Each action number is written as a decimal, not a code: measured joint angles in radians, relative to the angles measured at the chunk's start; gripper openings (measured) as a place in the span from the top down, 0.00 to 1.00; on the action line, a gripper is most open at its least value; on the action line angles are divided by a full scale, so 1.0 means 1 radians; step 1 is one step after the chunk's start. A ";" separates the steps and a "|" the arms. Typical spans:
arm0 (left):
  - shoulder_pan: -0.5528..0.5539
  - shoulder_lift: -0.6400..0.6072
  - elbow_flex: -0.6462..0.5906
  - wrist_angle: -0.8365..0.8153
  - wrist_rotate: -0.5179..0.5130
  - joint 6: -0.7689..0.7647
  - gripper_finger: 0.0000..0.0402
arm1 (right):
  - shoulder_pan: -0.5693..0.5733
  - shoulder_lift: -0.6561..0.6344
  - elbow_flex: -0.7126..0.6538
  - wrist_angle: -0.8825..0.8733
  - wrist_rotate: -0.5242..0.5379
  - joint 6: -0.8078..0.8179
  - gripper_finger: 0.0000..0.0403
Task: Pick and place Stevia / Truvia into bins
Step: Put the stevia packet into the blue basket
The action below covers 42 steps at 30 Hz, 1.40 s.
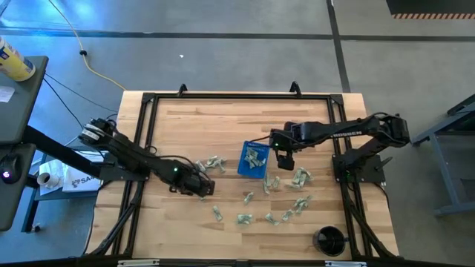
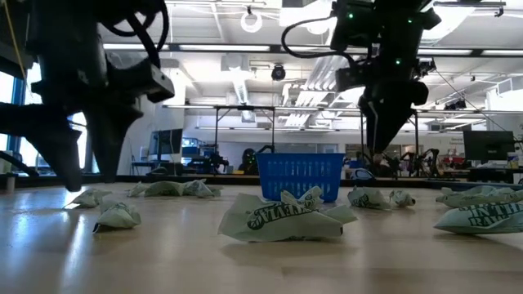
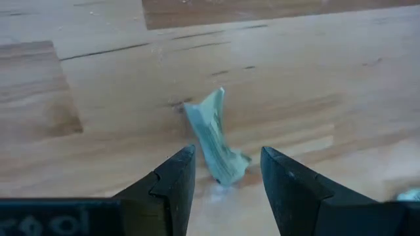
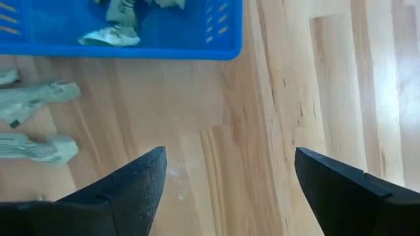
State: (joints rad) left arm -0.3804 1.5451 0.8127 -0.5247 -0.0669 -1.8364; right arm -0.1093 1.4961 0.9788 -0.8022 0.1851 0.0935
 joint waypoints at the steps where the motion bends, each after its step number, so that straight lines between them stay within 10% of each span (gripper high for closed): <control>1: 0.001 0.017 0.000 0.014 0.000 -0.001 0.49 | 0.000 -0.001 -0.002 -0.001 0.000 0.003 0.19; 8: 0.001 0.072 0.005 0.022 -0.001 -0.020 0.53 | 0.000 -0.030 -0.001 -0.001 0.000 0.004 0.19; 20: 0.036 0.056 0.012 -0.025 -0.118 0.032 0.94 | 0.014 -0.160 -0.001 0.007 0.063 -0.050 0.19; 31: 0.256 -0.020 0.262 0.008 -0.268 0.607 0.95 | 0.030 -0.394 -0.001 -0.122 0.223 0.114 0.19; 42: 0.447 0.155 0.468 0.177 -0.037 0.973 0.94 | 0.067 -0.412 -0.001 -0.194 0.230 0.212 0.19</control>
State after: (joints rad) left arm 0.0669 1.7005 1.2809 -0.3476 -0.1037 -0.8630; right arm -0.0424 1.0840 0.9779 -0.9961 0.4152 0.3051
